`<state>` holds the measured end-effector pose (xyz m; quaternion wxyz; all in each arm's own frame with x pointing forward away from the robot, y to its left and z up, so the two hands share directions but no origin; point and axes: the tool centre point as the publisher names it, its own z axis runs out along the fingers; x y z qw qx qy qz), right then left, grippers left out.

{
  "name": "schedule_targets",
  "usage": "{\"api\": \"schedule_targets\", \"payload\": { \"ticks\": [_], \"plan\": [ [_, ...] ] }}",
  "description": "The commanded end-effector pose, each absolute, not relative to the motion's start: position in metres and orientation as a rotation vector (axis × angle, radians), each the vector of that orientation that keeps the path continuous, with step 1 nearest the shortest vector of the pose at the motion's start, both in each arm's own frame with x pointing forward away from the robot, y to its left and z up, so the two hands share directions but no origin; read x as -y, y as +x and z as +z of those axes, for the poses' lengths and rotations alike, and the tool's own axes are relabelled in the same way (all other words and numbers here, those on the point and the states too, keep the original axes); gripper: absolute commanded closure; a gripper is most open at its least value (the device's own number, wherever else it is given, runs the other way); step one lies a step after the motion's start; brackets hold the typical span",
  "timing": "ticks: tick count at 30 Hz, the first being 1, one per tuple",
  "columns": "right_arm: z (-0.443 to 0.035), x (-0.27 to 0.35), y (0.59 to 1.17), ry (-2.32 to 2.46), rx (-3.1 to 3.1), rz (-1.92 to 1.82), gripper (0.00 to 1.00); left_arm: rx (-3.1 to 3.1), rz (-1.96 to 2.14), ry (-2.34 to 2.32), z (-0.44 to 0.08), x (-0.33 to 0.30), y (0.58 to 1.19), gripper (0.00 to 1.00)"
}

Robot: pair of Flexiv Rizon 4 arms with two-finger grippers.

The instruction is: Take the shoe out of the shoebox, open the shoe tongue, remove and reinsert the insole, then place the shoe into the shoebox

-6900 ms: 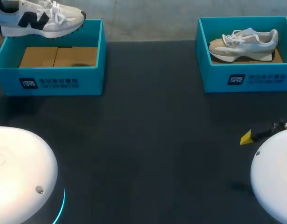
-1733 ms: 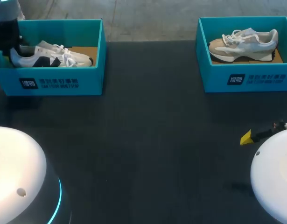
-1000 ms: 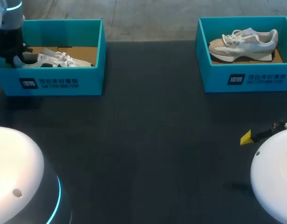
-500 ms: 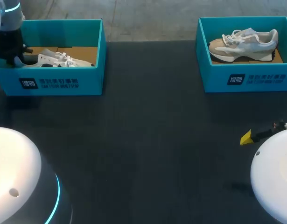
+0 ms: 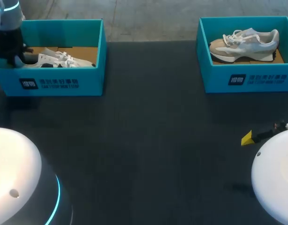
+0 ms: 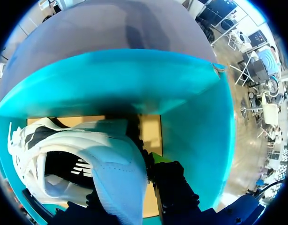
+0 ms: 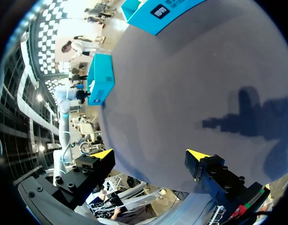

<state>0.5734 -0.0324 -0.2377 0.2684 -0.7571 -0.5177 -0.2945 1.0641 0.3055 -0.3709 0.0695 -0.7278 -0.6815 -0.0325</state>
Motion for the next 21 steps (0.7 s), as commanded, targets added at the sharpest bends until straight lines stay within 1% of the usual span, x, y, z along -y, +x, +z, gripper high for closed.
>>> {"api": "schedule_targets", "payload": {
  "ticks": [1,16,17,18,21],
  "plan": [
    [-0.2342,0.0319,0.5665,-2.053,1.396,-0.798,0.00,2.042,-0.083,-2.188,-0.3739,-0.3044,1.0679,1.00],
    [-0.2342,0.0319,0.5665,-2.053,1.396,-0.798,0.00,2.017,-0.073,-2.188,-0.3785,-0.3034,1.0673,1.00],
    [-0.2342,0.0319,0.5665,-2.053,1.396,-0.798,0.00,2.017,-0.073,-2.190,-0.3781,-0.3036,1.0670,0.85],
    [-0.2342,0.0319,0.5665,-2.053,1.396,-0.798,0.00,2.018,-0.073,-2.192,-0.3770,-0.3041,1.0670,0.80],
    [-0.2342,0.0319,0.5665,-2.053,1.396,-0.798,0.00,2.023,-0.076,-2.195,-0.3752,-0.3052,1.0684,0.78]
  ]
}}
